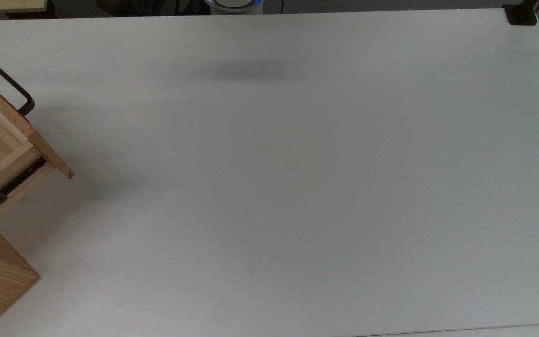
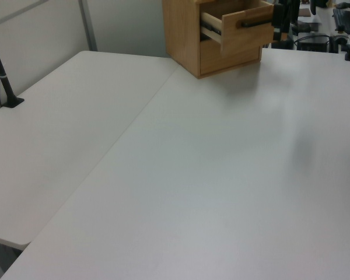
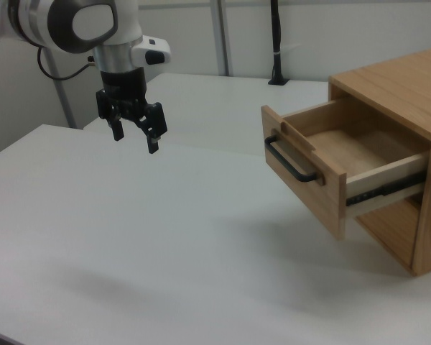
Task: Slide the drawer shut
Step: 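Move the gripper toward the front face of the open wooden drawer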
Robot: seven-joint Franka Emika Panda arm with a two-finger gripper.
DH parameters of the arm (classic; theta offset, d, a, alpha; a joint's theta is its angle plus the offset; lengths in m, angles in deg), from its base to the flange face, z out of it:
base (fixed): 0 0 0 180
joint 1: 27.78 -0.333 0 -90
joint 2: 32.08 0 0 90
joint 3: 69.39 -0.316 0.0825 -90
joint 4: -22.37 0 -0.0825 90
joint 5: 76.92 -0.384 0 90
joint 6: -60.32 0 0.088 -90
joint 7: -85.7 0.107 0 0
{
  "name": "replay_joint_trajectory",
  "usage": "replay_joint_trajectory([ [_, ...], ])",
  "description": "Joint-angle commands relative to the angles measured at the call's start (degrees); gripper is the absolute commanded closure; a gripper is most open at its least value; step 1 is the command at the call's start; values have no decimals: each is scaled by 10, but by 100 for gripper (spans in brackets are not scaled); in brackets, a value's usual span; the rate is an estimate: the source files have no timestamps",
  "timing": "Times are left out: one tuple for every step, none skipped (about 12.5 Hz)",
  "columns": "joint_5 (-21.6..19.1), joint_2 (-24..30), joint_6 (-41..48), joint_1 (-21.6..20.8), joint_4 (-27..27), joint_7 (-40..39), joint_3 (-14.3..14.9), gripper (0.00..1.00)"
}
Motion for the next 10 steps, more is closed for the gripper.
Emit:
replay_joint_trajectory([
  [16,-12,10,-7,11,7,8,23],
  [16,-13,10,-7,11,7,8,21],
  [16,-13,10,-7,11,7,8,20],
  [15,-13,10,-7,11,7,8,20],
  [16,-13,10,-7,11,7,8,18],
  [16,-13,10,-7,11,7,8,18],
  [16,-13,10,-7,11,7,8,19],
  [16,-13,10,-7,11,7,8,23],
  [16,-13,10,-7,11,7,8,34],
  [17,-15,9,-6,11,7,9,49],
])
